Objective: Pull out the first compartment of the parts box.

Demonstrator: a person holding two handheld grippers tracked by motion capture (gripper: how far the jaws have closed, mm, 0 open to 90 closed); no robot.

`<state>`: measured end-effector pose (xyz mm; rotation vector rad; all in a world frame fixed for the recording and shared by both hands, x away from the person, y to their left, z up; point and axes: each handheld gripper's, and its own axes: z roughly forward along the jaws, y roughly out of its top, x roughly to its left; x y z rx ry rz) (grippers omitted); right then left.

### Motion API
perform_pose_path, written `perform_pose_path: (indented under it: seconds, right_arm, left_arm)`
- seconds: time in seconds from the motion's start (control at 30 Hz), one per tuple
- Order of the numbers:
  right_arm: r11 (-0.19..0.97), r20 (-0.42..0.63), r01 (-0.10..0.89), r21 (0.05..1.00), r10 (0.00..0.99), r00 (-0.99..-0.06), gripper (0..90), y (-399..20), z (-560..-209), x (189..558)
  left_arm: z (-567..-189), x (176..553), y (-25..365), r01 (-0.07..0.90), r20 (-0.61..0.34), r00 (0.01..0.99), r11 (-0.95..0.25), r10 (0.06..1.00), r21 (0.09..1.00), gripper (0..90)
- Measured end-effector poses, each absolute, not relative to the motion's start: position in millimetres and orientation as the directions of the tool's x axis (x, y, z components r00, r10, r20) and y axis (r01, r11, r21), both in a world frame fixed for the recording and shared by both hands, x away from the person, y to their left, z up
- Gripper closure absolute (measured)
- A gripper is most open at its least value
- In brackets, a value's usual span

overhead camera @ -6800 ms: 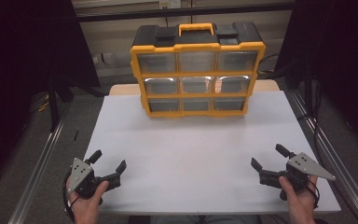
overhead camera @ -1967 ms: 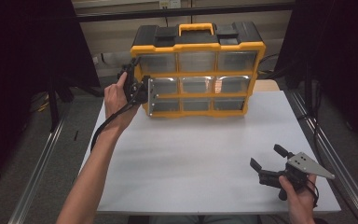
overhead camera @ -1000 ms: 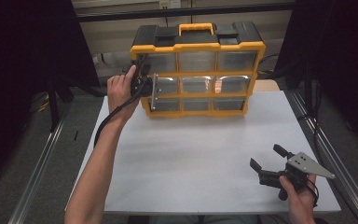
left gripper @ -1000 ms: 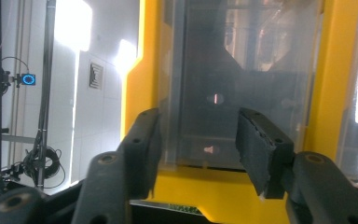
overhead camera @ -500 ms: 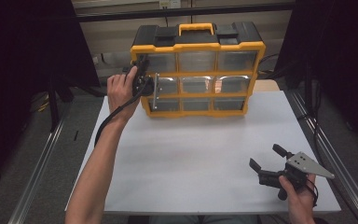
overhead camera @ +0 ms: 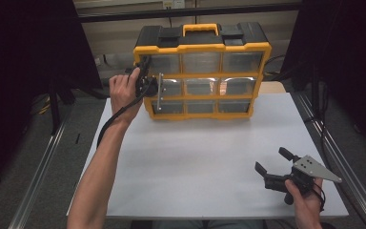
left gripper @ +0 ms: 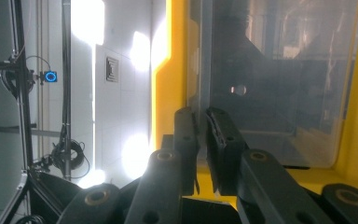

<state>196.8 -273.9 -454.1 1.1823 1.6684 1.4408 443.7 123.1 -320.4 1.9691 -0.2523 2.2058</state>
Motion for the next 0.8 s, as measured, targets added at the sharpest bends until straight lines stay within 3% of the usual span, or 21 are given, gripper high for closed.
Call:
perform_pose_path:
  seconds: [0.5, 0.8]
  right_arm:
    - [-0.006, 0.097, 0.221, 0.975, 0.911, -0.401, 0.3, -274.2, -453.7, 196.7]
    - [-0.005, 0.094, 0.219, 0.976, 0.913, -0.397, 0.3, -274.9, -453.8, 196.3]
  left_arm:
    - [-319.5, 441.7, 124.6, -0.256, 0.993, -0.096, -0.966, 0.072, 0.045, 83.0]
    - [-318.1, 439.8, 125.4, -0.259, 0.994, -0.095, -0.966, 0.049, 0.023, 82.9]
